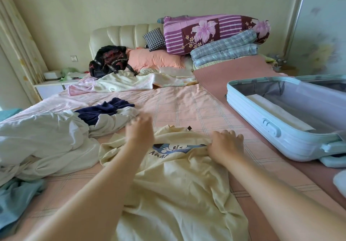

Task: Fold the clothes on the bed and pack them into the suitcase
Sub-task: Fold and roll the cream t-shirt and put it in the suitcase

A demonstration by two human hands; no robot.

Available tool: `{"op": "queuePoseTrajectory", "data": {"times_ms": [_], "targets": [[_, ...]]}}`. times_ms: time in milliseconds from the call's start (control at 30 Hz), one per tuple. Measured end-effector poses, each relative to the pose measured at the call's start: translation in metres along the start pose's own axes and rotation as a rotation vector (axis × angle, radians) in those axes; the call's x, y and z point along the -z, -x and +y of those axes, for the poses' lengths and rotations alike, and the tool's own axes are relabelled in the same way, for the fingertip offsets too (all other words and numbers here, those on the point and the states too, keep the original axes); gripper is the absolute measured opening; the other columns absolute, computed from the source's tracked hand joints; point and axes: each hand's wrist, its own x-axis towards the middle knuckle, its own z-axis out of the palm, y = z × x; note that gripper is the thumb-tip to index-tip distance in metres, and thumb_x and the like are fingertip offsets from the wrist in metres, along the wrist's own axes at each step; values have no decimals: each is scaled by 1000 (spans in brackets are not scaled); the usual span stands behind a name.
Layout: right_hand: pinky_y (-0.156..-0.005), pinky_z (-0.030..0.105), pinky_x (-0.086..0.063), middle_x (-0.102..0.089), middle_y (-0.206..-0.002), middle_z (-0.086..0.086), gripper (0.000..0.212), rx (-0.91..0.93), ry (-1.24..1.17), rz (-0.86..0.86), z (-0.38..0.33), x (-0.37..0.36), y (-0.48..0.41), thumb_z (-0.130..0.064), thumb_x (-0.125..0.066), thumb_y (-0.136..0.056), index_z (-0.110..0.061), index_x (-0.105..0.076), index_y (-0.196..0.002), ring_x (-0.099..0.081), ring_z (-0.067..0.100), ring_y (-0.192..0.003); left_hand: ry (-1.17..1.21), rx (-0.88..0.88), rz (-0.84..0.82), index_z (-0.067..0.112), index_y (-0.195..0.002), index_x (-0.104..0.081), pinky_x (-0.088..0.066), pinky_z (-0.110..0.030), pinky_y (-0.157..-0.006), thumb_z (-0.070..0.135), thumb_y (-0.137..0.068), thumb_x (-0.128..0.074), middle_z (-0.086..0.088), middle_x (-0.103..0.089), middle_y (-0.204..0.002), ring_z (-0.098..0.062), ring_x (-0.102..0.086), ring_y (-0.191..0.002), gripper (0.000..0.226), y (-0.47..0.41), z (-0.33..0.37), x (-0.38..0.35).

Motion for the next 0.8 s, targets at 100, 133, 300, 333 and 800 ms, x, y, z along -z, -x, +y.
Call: {"op": "queuePoseTrajectory", "data": {"times_ms": [100, 133, 300, 333, 800], "targets": [[-100, 45, -29, -64, -111, -1, 24, 45, 56, 88, -2, 3, 4, -27, -46, -92, -26, -68, -102, -52, 26, -112, 285, -378, -119, 30, -148, -37, -37, -41, -107, 8, -89, -53, 0, -47, -145, -23, -43, -132, 65, 14, 45, -8], [-99, 44, -29, -66, -106, -3, 22, 88, 28, 179, -4, 6, 6, -28, -49, -91, -27, -70, -96, -54, 25, -109, 299, -481, -156, 33, -149, -36, -35, -40, -109, 14, -89, -56, 3, -47, -145, -21, -41, -135, 66, 20, 57, -9], [-66, 29, -46, -69, -68, -4, 28, 369, -666, -66, -9, 30, 27, -46, -72, -78, -19, -75, -74, -62, 10, -69, 158, -527, -179, 30, -122, -63, -48, -34, -85, 14, -91, -50, 0, -66, -111, -24, -62, -105, 37, 33, 62, -9], [-57, 26, -45, -68, -64, -5, 30, 360, -791, -185, -9, 34, 31, -43, -73, -82, -15, -75, -74, -59, 8, -60, 155, -493, -199, 30, -107, -69, -52, -34, -82, 16, -90, -52, 2, -67, -100, -23, -64, -98, 28, 34, 55, -8], [-80, 27, -51, -73, -95, 3, 26, 81, -523, -384, 1, 10, 27, -36, -66, -88, -14, -74, -99, -63, 17, -87, 374, -312, -160, 25, -111, -69, -48, -31, -87, 11, -95, -50, 4, -57, -120, -20, -57, -105, 28, 30, 53, 17]]}}
